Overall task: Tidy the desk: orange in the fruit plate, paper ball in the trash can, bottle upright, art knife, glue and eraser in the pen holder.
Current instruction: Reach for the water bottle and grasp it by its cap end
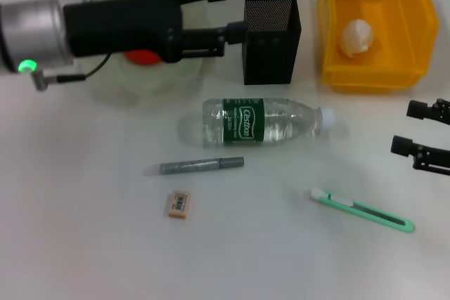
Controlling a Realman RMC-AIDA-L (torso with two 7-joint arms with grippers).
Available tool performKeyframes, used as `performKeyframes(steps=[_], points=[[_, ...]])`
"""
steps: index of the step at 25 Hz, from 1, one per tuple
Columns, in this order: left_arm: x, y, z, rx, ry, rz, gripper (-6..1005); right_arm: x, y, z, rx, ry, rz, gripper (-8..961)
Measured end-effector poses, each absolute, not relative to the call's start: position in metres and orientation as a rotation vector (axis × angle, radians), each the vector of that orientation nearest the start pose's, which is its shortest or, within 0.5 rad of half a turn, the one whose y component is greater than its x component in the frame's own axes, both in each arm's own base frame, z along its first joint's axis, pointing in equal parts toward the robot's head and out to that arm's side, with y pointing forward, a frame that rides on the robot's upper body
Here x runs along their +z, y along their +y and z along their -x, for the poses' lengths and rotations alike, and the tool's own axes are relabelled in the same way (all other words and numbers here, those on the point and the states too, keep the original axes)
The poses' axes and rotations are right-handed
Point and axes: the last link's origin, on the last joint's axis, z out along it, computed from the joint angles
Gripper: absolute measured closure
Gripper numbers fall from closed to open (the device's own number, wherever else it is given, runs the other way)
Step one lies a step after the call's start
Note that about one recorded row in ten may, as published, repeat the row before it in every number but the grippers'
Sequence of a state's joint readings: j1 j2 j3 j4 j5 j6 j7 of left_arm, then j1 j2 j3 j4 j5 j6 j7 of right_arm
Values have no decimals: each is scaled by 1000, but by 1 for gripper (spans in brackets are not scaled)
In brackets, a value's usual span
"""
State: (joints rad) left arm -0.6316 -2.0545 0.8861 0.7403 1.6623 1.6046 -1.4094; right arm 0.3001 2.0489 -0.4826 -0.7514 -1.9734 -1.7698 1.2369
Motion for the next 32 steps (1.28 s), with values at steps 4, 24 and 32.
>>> performKeyframes(steps=[4,24,32], points=[[21,378,150,-840,-324,2844,196,50,258,-328,707,547,2521,175],[-38,394,52,-41,-113,3060,195,46,261,-342,590,582,2490,175],[-86,389,53,91,70,2993,195,46,261,-342,598,594,2482,175]])
